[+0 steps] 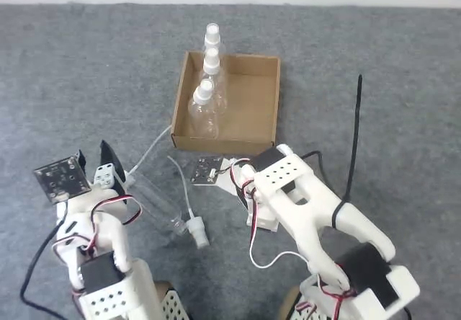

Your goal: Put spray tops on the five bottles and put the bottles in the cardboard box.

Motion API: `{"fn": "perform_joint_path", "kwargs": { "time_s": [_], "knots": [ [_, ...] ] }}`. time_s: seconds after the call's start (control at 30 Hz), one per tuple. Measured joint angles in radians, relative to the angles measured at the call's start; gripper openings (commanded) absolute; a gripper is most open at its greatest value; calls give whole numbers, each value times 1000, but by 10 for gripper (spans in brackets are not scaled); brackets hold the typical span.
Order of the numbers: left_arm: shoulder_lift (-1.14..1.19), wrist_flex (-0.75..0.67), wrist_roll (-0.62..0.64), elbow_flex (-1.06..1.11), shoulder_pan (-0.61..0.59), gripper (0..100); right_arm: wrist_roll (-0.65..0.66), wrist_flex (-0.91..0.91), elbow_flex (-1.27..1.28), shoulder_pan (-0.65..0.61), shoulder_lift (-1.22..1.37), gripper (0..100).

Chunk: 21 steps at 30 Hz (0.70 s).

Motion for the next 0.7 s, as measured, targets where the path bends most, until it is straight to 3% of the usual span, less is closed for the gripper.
{"fn": "perform_joint_path", "kwargs": {
  "time_s": [0.23,0.7],
  "knots": [
    [0,0,0,0,0,148,0,-49,26,-2,0,151],
    [0,0,0,0,0,148,-55,-77,49,2,0,144]
  ]
}}
